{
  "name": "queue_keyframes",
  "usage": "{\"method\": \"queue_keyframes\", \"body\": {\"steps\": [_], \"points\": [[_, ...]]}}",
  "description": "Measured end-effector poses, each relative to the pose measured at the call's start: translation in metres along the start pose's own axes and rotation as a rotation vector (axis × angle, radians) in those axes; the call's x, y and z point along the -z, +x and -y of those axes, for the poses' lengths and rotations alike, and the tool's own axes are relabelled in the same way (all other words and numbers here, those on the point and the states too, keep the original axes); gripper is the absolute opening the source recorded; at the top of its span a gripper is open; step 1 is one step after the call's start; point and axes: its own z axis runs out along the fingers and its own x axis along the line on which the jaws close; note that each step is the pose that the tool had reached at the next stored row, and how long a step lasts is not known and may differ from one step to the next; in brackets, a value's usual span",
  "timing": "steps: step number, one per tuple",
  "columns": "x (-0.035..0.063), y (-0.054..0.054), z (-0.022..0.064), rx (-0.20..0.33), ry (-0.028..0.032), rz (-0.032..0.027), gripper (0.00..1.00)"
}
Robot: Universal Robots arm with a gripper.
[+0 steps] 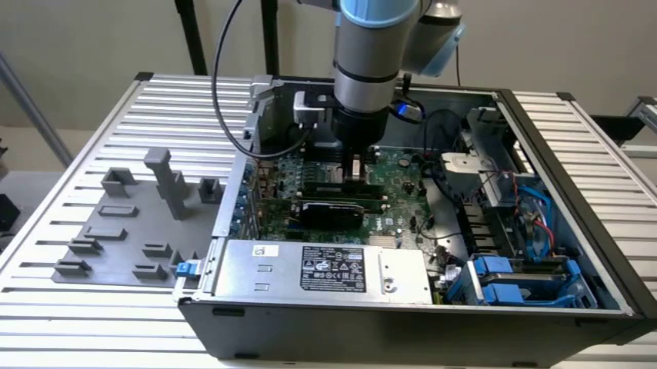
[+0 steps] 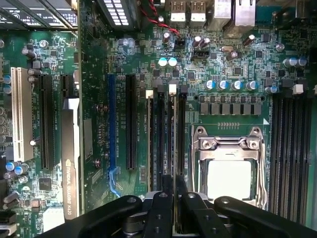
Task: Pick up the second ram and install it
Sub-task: 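Insert the second ram into the second slot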
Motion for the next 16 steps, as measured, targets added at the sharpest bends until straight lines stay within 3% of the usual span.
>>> {"method": "queue_keyframes", "body": {"steps": [16], "points": [[-0.0046,0.0003,-0.0006,0.0,-0.0001,-0.0003,0.0]]}}
